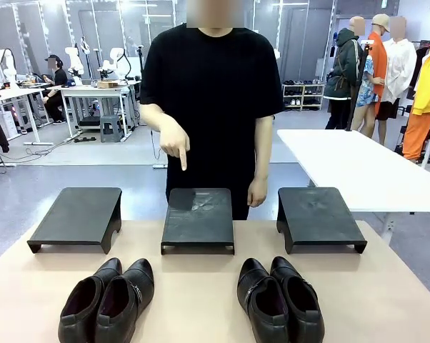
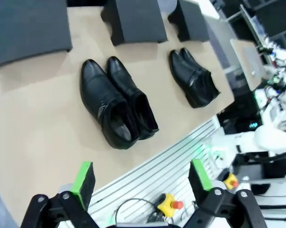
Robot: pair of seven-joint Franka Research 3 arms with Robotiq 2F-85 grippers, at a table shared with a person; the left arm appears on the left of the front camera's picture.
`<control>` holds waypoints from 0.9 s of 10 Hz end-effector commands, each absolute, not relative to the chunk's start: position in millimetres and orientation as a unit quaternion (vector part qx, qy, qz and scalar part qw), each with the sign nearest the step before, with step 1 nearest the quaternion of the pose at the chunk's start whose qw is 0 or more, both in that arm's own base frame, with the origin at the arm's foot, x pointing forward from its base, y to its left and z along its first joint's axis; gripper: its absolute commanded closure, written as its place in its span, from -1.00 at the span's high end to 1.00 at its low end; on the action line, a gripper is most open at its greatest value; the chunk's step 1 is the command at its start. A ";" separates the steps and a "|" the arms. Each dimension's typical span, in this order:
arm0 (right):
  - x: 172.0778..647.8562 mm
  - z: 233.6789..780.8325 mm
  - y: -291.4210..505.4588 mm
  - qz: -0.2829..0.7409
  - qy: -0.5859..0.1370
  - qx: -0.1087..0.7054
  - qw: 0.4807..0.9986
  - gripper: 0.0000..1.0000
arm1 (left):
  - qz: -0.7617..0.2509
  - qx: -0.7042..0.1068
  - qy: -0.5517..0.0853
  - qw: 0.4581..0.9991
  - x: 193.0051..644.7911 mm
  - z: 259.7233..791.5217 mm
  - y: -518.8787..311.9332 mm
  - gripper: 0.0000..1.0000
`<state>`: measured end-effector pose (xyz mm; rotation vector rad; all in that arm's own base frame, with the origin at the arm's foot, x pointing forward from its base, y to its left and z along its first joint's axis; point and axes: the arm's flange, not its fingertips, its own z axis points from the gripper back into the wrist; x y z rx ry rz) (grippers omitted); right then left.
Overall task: Place the shoes on the stand as instructed by the person.
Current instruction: Pick up one pair of Shoes and place it on the Shoes Stand indicated by the person.
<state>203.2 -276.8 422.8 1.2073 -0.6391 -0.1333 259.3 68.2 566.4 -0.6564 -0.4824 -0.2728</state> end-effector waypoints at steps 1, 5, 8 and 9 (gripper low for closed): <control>202.1 424.3 -277.7 -0.061 -0.298 0.559 0.771 1.00 | -0.164 -0.261 -0.186 0.933 289.9 562.7 30.7 1.00; 202.1 424.3 -277.7 -0.061 -0.298 0.559 0.771 1.00 | -0.173 -0.176 -0.106 0.963 297.6 526.1 -71.5 1.00; 202.1 424.3 -277.7 -0.061 -0.298 0.559 0.771 1.00 | -0.127 -0.121 -0.073 0.982 279.5 483.5 -119.3 1.00; 202.1 424.3 -277.7 -0.061 -0.298 0.559 0.771 1.00 | -0.132 -0.112 -0.070 0.982 276.1 472.8 -128.2 1.00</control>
